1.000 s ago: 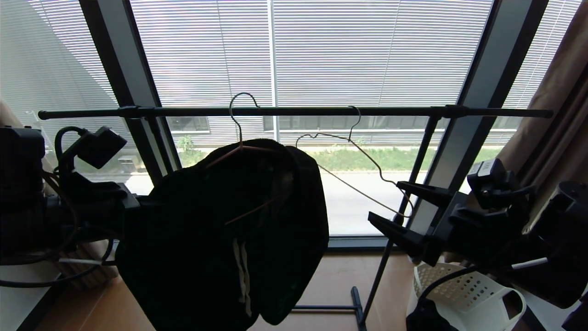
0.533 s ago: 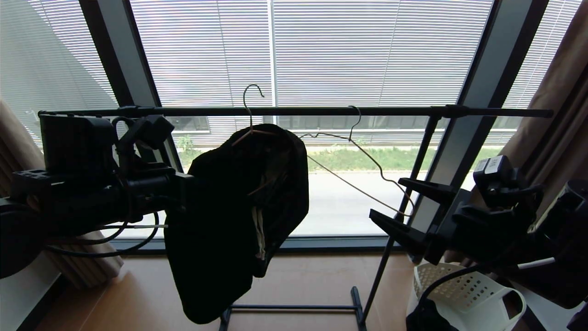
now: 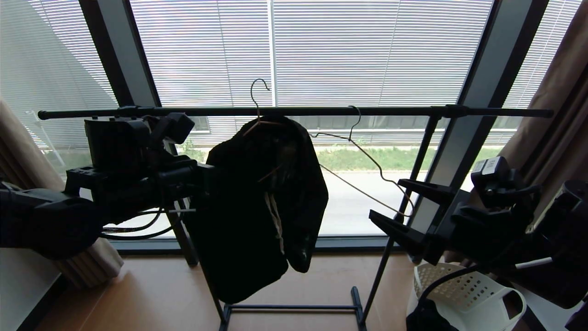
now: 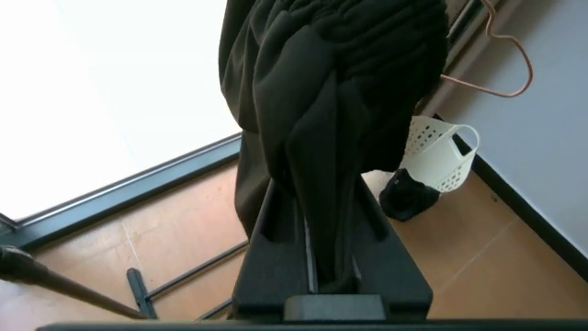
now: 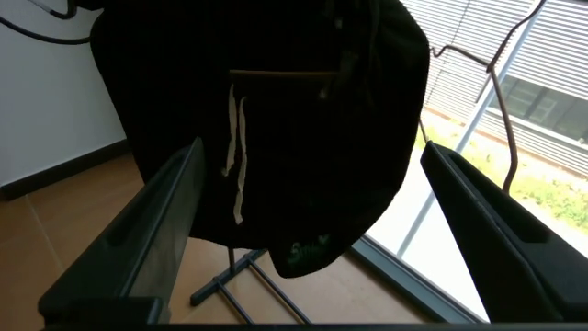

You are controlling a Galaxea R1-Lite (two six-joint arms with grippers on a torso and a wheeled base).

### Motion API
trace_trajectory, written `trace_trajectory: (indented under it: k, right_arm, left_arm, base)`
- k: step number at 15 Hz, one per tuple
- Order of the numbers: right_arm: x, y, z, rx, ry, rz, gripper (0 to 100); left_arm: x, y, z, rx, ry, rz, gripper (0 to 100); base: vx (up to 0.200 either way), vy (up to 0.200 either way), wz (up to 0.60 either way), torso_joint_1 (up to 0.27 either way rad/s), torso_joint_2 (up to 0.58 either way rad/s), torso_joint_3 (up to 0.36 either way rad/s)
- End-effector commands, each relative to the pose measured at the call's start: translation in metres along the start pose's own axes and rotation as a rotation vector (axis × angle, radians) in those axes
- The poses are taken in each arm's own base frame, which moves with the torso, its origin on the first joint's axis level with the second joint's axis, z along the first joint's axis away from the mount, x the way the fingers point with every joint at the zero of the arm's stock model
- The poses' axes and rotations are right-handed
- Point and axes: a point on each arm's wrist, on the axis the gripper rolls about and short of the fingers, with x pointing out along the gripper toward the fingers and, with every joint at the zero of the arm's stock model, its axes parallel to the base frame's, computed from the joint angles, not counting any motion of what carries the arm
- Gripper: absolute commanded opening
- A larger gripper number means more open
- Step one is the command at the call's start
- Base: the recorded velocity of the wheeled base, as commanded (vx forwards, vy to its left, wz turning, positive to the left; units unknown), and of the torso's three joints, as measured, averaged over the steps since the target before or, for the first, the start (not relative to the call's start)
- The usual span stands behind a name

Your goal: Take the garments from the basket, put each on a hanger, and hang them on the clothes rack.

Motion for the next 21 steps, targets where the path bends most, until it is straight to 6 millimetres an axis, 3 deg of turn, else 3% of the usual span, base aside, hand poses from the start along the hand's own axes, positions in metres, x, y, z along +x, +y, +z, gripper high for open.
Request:
trace_trajectory:
  k: [1,8,21]
  right_arm:
    - [0.001,0.000,-0.001,0.000,0.001,0.002,100]
    - [0.001,0.000,-0.003,-0.003,0.013,0.001,100]
    - [0.003,-0.001,-0.007,-0.006,0.029,0.001,100]
  left_arm:
    - [0.017,0.006,-0.014,-0.036,0.022,0.005,0]
    - [0.038,0.020,-0.024,-0.064,0.036,0.023,0]
    - [0.048,0.028,-0.034,-0.075,0.051,0.050,0]
  base:
    - [0.000,0.000,0.00,0.000,0.00,0.000]
    - [0.000,0.000,0.00,0.000,0.00,0.000]
    - [0.000,0.000,0.00,0.000,0.00,0.000]
